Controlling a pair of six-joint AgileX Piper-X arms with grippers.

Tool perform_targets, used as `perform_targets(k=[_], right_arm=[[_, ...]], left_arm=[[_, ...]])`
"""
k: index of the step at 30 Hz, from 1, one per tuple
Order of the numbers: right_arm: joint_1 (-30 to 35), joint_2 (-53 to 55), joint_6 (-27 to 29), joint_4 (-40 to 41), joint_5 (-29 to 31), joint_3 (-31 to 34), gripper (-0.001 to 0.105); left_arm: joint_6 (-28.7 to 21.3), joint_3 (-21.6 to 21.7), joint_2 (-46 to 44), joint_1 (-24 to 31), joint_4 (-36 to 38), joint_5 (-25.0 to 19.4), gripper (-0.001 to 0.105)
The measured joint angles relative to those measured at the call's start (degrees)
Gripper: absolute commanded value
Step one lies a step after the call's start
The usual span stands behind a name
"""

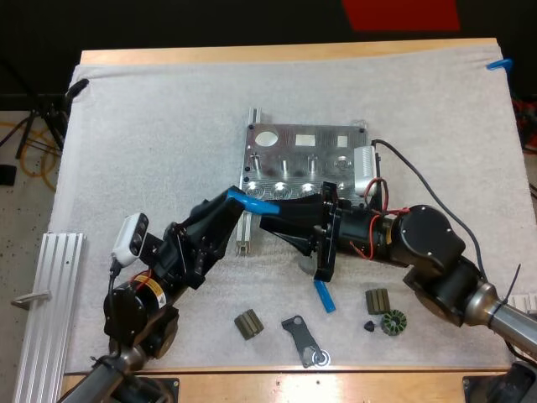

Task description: Load cells from right to left

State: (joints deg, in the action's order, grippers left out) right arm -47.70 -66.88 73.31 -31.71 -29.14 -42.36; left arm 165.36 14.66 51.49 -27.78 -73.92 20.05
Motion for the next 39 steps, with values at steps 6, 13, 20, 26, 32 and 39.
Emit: perform_targets(k=[6,13,20,26,32,39], right_arm=[[1.0,0.18,0.35,1.04,-0.78,0.0,0.019],[6.61,0.94,-0.12,2.31,-6.69,0.0,0.019],[10.38,4.34,-0.1,10.14,-11.67,0.0,0.019],[10.42,4.57,0.77,15.1,-13.26,0.0,0.019],[10.42,4.57,1.22,16.48,-13.6,0.0,0.019],[10.42,4.57,1.22,16.46,-13.6,0.0,0.019]], left_arm=[[-0.29,0.0,0.0,1.46,-1.42,3.12,0.051],[-0.29,0.0,0.0,7.01,-2.01,8.14,0.051],[-0.29,0.0,-0.16,15.66,-2.36,21.3,0.051],[-0.29,0.0,-0.16,21.96,0.66,29.8,0.046],[-0.97,2.85,-0.16,25.8,1.2,36.14,0.04],[-9.33,8.23,-0.16,26.53,13.85,37.02,0.035]])
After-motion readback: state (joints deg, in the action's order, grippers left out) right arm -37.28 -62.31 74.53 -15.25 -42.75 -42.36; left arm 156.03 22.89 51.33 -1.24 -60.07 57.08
